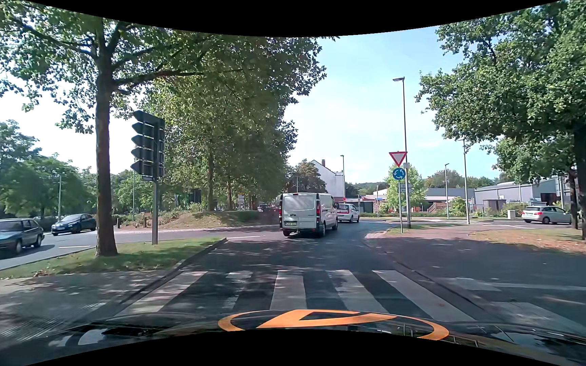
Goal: Follow the waypoints while adhering to traffic rules and regulations
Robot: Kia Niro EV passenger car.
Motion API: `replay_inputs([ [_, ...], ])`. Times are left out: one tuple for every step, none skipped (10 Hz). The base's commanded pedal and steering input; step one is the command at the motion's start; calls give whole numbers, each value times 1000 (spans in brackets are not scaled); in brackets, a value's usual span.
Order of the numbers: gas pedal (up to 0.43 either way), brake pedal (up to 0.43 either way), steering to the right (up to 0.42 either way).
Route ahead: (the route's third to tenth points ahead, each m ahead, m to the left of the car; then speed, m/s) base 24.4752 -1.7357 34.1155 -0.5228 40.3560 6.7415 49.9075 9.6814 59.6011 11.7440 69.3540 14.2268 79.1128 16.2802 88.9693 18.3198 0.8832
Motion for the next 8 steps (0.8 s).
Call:
replay_inputs([
  [157, 0, -25],
  [169, 0, -26],
  [177, 0, -26],
  [177, 0, -26],
  [177, 0, -26],
  [177, 0, -26],
  [177, 0, -26],
  [189, 0, -26],
])
